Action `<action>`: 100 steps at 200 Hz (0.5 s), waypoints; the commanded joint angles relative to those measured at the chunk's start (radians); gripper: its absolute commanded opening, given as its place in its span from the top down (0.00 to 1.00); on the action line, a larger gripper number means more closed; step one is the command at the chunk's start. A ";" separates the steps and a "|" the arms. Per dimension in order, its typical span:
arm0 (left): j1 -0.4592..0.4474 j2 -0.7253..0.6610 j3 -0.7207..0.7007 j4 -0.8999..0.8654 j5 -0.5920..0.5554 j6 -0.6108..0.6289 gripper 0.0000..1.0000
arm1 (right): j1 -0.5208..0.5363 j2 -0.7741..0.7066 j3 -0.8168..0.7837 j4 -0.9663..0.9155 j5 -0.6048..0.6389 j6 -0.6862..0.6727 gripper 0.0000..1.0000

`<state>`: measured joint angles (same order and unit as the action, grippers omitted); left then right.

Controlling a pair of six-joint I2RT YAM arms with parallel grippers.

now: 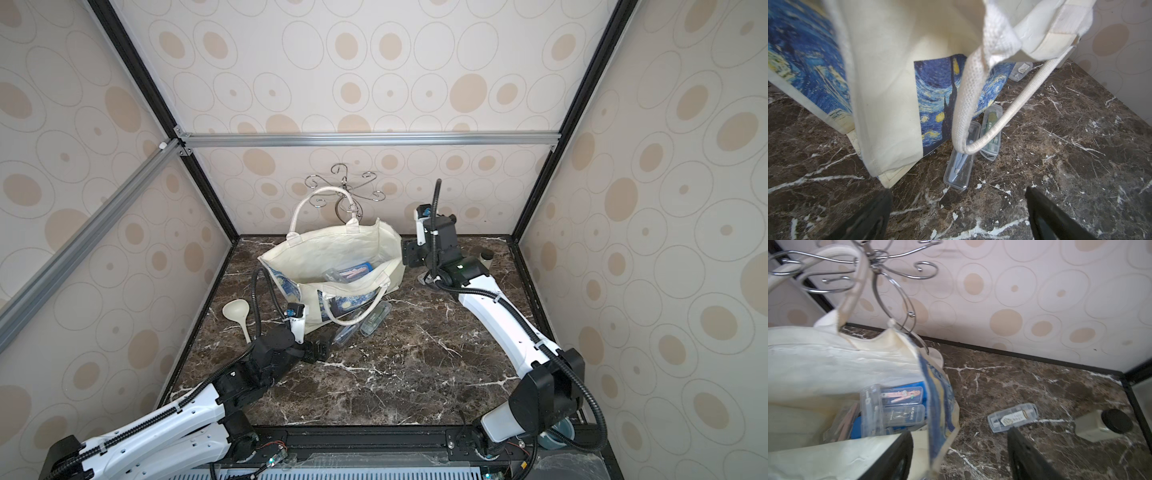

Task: Put the compass set into the canvas bag
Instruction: Place the compass set in the canvas bag, then pick up the compass set at the center of the board.

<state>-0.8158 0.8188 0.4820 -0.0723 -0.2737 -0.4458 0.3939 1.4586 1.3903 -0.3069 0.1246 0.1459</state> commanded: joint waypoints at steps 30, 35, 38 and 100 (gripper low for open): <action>-0.006 0.040 0.007 0.115 0.059 0.047 0.00 | -0.095 0.045 -0.050 -0.056 0.072 0.096 0.21; -0.008 0.046 0.007 0.117 0.060 0.047 0.00 | -0.099 0.060 -0.052 -0.058 0.065 0.095 0.20; -0.007 0.050 0.008 0.118 0.061 0.048 0.00 | -0.099 0.071 -0.054 -0.058 0.063 0.097 0.19; -0.008 0.061 0.000 0.113 0.061 0.044 0.00 | -0.110 0.344 0.052 -0.073 0.060 0.200 0.01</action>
<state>-0.8158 0.8955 0.4820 0.0147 -0.2146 -0.4183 0.2893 1.7267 1.3720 -0.3447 0.1741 0.2768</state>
